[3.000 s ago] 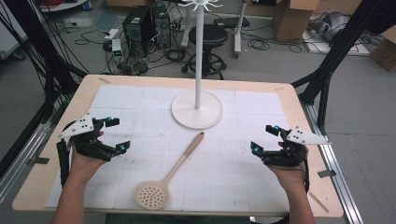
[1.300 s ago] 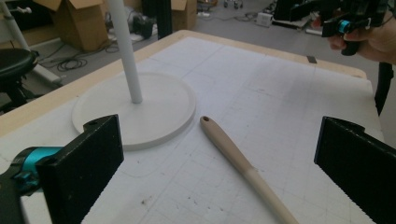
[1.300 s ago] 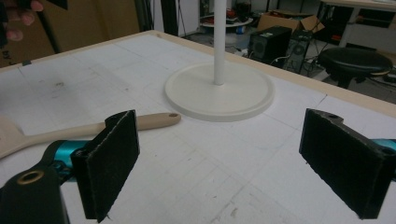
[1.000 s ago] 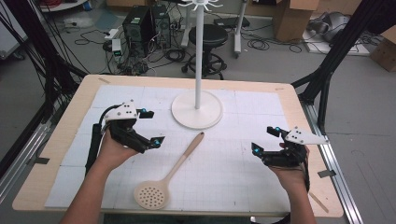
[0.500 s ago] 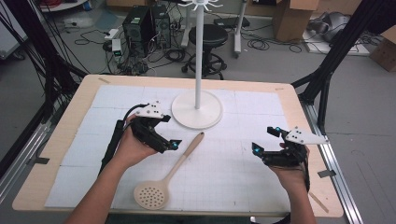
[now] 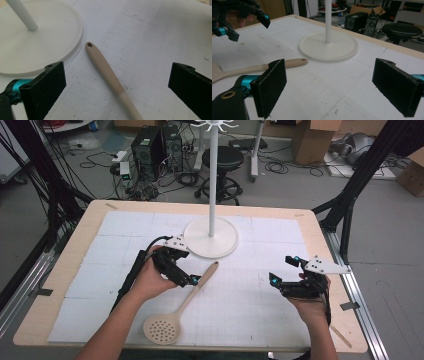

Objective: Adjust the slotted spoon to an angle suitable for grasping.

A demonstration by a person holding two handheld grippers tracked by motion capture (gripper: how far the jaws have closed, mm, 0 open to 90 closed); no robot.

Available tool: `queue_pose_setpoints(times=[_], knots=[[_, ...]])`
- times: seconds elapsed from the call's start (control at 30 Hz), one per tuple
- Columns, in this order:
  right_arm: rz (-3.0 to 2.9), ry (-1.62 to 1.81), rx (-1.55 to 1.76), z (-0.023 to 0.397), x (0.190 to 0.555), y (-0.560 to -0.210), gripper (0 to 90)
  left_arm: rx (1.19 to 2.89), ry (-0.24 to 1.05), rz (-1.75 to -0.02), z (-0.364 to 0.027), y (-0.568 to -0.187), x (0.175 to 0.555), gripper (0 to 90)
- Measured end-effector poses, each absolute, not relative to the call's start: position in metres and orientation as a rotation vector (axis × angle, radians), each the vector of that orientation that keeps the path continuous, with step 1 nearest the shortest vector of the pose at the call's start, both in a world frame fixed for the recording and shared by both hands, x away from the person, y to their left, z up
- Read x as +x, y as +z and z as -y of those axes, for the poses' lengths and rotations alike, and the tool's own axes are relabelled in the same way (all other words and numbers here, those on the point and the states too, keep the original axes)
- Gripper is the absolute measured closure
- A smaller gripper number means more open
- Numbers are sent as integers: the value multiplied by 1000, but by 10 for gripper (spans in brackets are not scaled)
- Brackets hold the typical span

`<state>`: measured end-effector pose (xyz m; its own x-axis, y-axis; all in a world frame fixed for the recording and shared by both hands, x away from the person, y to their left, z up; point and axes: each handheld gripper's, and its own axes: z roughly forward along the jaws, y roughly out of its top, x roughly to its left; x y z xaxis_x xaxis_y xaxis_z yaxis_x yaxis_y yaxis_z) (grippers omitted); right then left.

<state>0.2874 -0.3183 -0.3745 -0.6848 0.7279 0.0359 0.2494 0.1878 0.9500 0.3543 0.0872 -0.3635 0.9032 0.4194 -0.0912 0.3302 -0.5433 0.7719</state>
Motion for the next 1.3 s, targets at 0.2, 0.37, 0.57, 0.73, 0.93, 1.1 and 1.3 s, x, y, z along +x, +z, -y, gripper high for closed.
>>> queue_pose_setpoints(times=[0.2,0.37,0.57,0.73,0.93,1.1,1.3], knots=[[-2047,1504,913,318,288,-375,110,2262,113,-553,-78,-377,356,18],[-2050,1498,913,317,288,-376,110,2304,86,-547,-72,-385,356,84],[-2049,1500,921,318,288,-376,110,2358,58,-548,-69,-394,356,123],[-2052,1498,919,317,288,-376,110,2388,65,-564,-67,-397,357,148],[-2055,1498,923,317,288,-377,110,2404,59,-562,-67,-399,358,185],[-2056,1494,921,318,289,-378,110,2434,61,-569,-62,-404,358,220],[-2050,1499,923,318,289,-378,110,2474,49,-585,-57,-411,359,234]])
